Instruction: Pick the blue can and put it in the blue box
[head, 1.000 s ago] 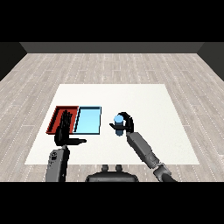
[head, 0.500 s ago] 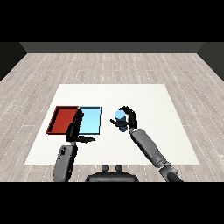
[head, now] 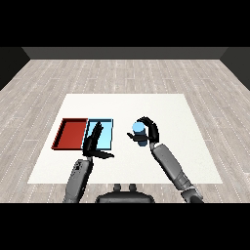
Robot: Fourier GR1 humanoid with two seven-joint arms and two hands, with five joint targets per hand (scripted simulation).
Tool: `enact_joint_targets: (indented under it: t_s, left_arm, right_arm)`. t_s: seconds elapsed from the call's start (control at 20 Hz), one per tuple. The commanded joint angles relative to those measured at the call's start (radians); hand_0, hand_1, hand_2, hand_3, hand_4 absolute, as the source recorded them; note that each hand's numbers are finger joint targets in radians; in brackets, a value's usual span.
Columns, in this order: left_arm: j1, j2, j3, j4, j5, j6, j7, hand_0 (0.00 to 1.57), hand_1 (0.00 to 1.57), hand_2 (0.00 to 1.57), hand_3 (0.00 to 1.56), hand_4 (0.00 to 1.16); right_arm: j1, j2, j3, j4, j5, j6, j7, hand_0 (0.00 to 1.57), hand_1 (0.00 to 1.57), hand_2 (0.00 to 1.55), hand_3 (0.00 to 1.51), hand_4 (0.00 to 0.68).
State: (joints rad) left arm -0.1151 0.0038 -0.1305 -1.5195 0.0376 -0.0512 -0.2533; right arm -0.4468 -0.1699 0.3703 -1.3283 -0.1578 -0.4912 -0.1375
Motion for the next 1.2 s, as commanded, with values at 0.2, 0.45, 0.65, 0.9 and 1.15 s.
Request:
enact_joint_targets:
  t_s: [0.2, 0.45, 0.65, 0.9, 1.15]
  left_arm:
    - [-0.095, -0.004, -0.147, 0.086, 0.047, 0.117, 0.043, 0.00, 0.00, 0.00, 0.00, 0.00]
    - [-0.027, -0.004, -0.125, 0.043, 0.068, 0.048, 0.076, 0.00, 0.00, 0.00, 0.00, 0.00]
    - [-0.023, -0.004, -0.233, 0.006, 0.078, 0.175, 0.114, 0.00, 0.00, 0.00, 0.00, 0.00]
    - [-0.159, -0.004, -0.197, 0.298, 0.129, 0.181, -0.055, 0.00, 0.00, 0.00, 0.00, 0.00]
    - [-0.220, -0.004, -0.250, 0.344, 0.217, 0.234, -0.039, 0.00, 0.00, 0.00, 0.00, 0.00]
  right_arm:
    - [0.044, -0.017, -0.023, -0.121, 0.112, 0.046, 0.098, 1.44, 1.44, 1.45, 1.40, 0.615]
    - [-0.017, 0.038, -0.087, -0.074, 0.130, 0.121, 0.096, 1.46, 1.46, 1.46, 1.40, 0.608]
    - [-0.006, 0.082, -0.084, -0.084, 0.191, 0.111, 0.113, 1.48, 1.48, 1.47, 1.40, 0.619]
    - [0.039, 0.128, -0.023, -0.157, 0.265, 0.103, 0.137, 1.49, 1.49, 1.47, 1.40, 0.606]
    - [0.004, 0.162, -0.092, -0.094, 0.266, 0.152, 0.089, 1.49, 1.49, 1.47, 1.40, 0.605]
